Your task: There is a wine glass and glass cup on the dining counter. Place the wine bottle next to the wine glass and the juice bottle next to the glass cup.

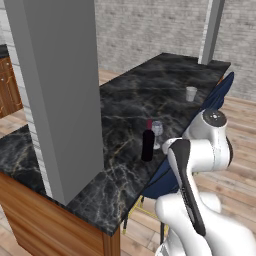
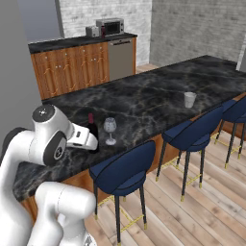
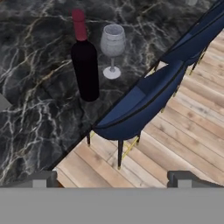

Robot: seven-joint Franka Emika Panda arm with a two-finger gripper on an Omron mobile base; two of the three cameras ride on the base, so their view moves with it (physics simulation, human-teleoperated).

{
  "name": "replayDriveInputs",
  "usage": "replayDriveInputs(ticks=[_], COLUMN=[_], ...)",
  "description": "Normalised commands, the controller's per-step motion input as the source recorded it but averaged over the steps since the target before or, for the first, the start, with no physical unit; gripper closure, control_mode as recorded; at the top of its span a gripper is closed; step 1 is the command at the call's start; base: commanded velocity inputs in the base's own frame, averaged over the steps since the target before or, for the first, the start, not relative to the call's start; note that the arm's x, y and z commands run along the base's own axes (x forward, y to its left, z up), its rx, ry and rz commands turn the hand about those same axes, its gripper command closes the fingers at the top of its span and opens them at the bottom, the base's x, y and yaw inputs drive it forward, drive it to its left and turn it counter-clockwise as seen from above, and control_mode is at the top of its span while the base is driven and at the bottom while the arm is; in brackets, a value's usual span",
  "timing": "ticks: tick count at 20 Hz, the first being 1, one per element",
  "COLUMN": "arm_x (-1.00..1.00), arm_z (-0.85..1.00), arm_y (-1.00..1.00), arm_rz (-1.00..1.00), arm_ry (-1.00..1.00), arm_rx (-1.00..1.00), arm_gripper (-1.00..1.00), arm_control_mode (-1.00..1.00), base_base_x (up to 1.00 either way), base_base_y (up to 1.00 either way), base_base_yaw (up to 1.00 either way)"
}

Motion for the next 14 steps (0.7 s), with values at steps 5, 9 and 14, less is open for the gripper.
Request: replayDriveInputs(ticks=[5, 9, 14], arm_x=[-0.28, -0.33, -0.08], arm_z=[-0.04, -0.11, -0.05], arm_y=[0.00, 0.02, 0.02], arm_rz=[0.00, 0.00, 0.00], arm_ry=[0.00, -0.07, -0.05], arm_rx=[0.02, 0.04, 0.00], arm_gripper=[-1.00, -1.00, -1.00], arm_control_mode=[-1.00, -1.00, -1.00], base_base_x=[0.00, 0.00, 0.00], base_base_y=[0.00, 0.00, 0.00], base_base_yaw=[0.00, 0.00, 0.00])
